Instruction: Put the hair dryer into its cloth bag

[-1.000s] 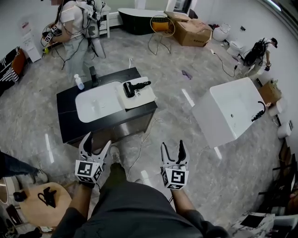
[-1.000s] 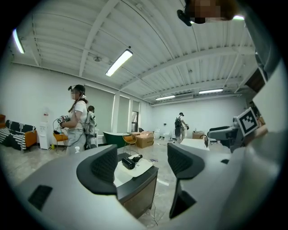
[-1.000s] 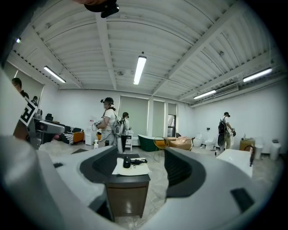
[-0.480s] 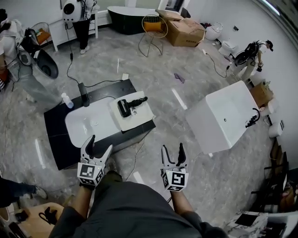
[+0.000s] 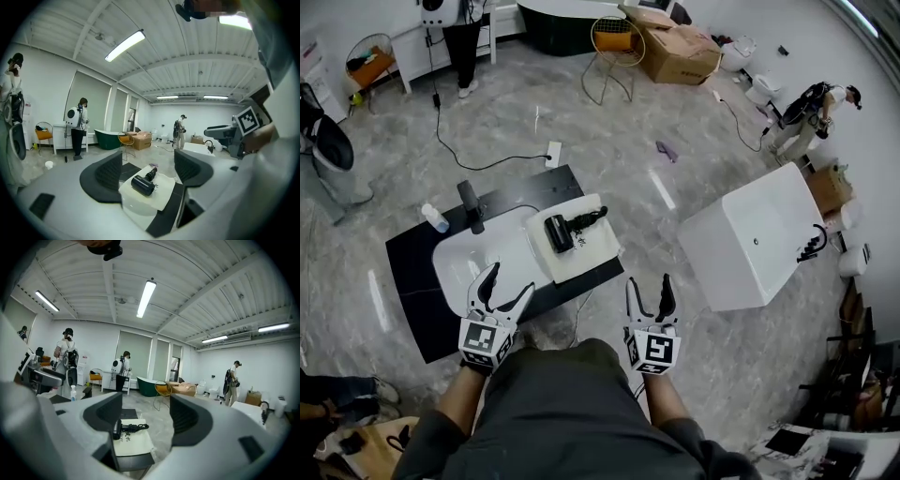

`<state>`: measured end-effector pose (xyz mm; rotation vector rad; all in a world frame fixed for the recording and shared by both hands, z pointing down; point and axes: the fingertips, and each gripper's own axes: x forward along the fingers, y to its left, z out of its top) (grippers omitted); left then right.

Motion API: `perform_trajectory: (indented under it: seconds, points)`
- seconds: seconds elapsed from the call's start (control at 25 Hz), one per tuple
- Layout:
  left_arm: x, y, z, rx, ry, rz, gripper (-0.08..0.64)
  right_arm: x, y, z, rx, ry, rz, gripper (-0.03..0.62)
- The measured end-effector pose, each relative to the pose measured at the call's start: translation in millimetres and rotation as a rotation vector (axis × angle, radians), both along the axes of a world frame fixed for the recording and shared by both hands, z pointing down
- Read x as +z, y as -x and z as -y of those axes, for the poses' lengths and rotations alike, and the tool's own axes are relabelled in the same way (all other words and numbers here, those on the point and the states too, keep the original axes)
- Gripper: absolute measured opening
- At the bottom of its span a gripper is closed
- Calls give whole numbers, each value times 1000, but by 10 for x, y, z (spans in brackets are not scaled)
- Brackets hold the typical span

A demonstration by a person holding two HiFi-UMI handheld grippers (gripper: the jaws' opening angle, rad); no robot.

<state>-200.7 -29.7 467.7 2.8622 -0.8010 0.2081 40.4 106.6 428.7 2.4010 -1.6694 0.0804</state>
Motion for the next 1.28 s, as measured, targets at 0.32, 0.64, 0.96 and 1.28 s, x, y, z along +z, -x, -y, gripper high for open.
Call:
perform_trajectory:
  seconds: [0.32, 0.64, 0.96, 1.28]
  points:
    - [117, -84, 246, -130, 11, 34, 347, 251, -288, 569, -141, 57, -5, 316]
    - [91, -228, 284, -246, 19, 53, 347, 619, -454, 1145, -399, 210, -118, 316]
    - [164, -222, 286, -324, 36, 84, 345, 1080, -363, 1655, -626, 355, -253, 316]
    - [243, -135, 309, -405, 60, 100, 344, 1655, -254, 2028, -835, 518, -429, 316]
